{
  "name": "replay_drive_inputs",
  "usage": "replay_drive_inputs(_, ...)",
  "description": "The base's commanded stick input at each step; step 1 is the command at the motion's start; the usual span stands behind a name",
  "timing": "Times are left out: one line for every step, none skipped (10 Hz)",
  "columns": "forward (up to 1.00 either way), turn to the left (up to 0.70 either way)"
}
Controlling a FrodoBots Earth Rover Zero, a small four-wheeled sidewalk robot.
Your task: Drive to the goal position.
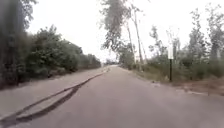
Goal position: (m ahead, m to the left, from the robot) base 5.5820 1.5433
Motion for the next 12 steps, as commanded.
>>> replay_drive_inputs(1.0,0.0)
replay_drive_inputs(1.0,0.0)
replay_drive_inputs(1.0,0.0)
replay_drive_inputs(1.0,0.0)
replay_drive_inputs(1.0,0.0)
replay_drive_inputs(1.0,0.0)
replay_drive_inputs(1.0,0.0)
replay_drive_inputs(1.0,0.0)
replay_drive_inputs(1.0,0.0)
replay_drive_inputs(1.0,0.0)
replay_drive_inputs(1.0,0.0)
replay_drive_inputs(1.0,0.0)
